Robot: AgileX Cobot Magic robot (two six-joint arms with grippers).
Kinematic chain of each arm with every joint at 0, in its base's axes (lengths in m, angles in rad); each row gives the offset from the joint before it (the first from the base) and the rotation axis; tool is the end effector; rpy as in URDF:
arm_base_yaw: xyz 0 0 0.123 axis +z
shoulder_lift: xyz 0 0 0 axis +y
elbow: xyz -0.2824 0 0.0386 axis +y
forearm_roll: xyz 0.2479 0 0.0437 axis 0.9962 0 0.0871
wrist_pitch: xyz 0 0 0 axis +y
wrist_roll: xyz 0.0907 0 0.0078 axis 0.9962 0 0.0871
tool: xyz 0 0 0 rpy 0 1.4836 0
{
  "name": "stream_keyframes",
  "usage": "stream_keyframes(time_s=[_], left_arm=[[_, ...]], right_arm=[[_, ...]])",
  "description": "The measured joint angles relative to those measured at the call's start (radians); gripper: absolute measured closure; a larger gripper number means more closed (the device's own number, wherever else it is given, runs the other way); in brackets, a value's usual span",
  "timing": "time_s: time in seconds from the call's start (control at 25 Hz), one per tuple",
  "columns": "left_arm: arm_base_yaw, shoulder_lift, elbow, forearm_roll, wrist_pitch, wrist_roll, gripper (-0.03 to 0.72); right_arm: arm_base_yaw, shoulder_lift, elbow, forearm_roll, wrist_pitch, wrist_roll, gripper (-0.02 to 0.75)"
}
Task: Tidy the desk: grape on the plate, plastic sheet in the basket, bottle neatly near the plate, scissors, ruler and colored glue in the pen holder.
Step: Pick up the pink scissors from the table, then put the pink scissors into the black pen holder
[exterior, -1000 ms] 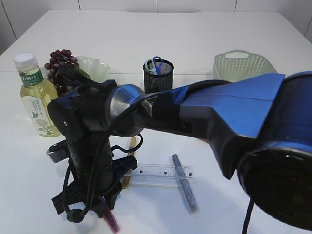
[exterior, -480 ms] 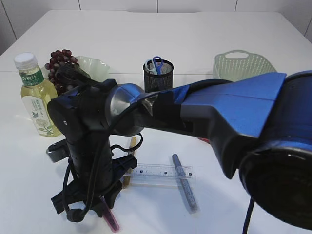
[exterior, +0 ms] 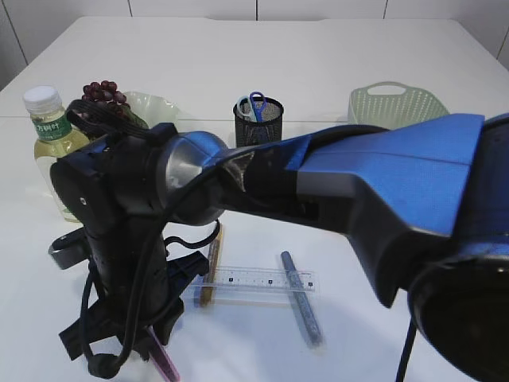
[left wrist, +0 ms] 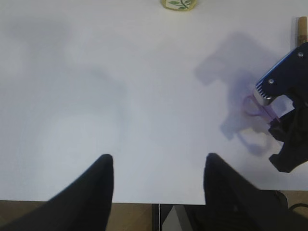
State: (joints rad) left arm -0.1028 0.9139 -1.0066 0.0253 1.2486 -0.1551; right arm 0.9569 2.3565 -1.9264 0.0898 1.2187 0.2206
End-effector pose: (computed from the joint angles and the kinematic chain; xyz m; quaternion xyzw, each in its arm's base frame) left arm 0.1441 -0.0127 0.3568 -0.0244 0.9683 -0.0194 0.2480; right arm 0.2653 0.3897 0.1410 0.3453 -0.9375 -0.0376 0.0196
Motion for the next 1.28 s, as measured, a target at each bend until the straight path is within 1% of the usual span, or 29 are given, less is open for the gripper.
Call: stream_keyframes(time_s=[0.2, 0.56, 0.88, 1.04, 1.28], left_arm=[[0.000, 0.000, 0.000, 0.000, 0.000, 0.000, 0.253], [0.000, 0.000, 0.000, 0.000, 0.000, 0.000, 0.253], [0.000, 0.000, 0.000, 0.000, 0.000, 0.000, 0.253], [0.000, 0.000, 0.000, 0.000, 0.000, 0.000, 0.253], [0.000, 0.000, 0.000, 0.000, 0.000, 0.000, 0.253]], right_arm=[[0.009, -0.029, 0.000, -0.002, 0.000, -0.033, 0.553], [0.009, -0.095, 0.000, -0.079, 0.000, -0.122, 0.553], [0.009, -0.211, 0.000, -0.162, 0.002, -0.151, 0.553], [0.009, -0.276, 0.002, -0.211, -0.056, -0.151, 0.553], [0.009, -0.341, 0.040, -0.327, -0.187, -0.144, 0.553]])
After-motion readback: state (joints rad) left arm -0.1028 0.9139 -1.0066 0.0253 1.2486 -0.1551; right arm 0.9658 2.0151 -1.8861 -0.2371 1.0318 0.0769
